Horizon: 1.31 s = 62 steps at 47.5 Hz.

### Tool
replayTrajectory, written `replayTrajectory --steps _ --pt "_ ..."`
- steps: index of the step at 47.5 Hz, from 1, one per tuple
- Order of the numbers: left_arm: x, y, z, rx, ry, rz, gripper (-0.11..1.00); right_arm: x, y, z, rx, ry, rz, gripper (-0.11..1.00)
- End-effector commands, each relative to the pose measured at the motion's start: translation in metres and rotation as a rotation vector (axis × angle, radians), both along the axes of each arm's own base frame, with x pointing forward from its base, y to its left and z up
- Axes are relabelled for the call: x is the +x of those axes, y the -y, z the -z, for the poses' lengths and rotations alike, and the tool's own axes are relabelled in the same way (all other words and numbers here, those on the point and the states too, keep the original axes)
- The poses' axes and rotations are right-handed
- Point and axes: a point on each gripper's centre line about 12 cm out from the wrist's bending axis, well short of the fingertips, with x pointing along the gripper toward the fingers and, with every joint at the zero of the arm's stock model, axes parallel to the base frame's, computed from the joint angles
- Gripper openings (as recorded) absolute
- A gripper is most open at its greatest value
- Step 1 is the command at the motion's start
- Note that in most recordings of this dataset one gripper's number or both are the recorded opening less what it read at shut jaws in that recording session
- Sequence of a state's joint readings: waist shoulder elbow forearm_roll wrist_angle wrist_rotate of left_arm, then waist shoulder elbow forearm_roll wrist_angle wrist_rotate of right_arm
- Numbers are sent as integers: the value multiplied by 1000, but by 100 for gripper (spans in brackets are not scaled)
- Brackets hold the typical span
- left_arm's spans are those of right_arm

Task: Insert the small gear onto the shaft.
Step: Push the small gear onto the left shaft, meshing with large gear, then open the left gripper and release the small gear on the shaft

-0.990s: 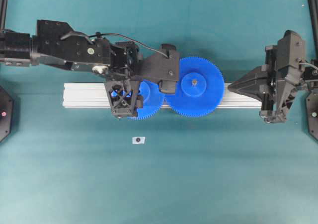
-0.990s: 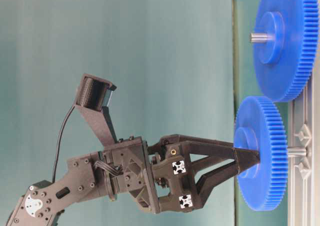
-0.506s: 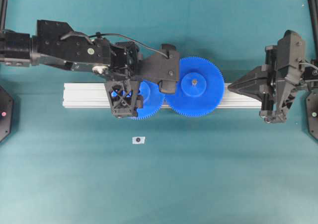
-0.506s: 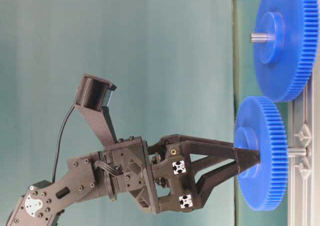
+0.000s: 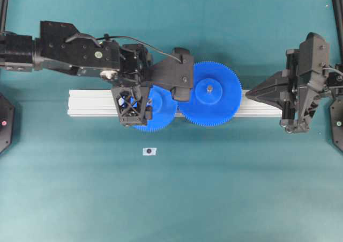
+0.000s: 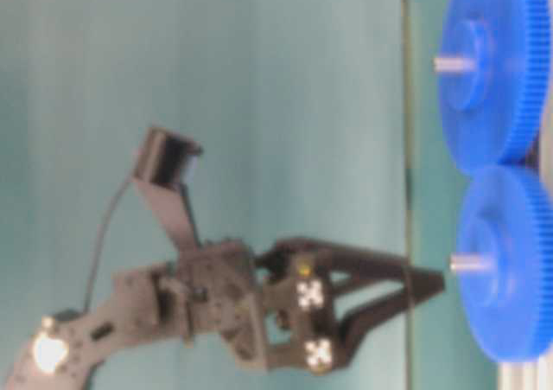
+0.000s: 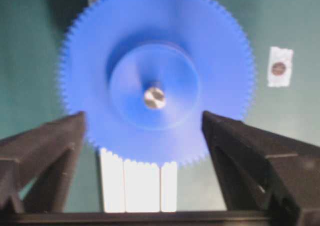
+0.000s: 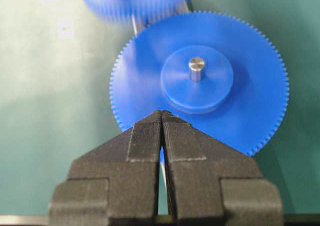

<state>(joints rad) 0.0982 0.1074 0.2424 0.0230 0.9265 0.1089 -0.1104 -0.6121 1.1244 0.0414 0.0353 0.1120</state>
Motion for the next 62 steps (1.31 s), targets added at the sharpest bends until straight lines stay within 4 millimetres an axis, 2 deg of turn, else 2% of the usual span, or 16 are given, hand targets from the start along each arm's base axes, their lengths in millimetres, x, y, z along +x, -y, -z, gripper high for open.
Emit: replayTrajectory --steps 1,49,62 --pt "4 4 -19 9 52 12 92 3 0 -7 6 27 4 4" --pt "7 5 -23 6 66 7 91 3 0 -7 6 27 4 4" --pt "8 5 -46 10 126 1 90 3 0 -7 6 27 4 4"
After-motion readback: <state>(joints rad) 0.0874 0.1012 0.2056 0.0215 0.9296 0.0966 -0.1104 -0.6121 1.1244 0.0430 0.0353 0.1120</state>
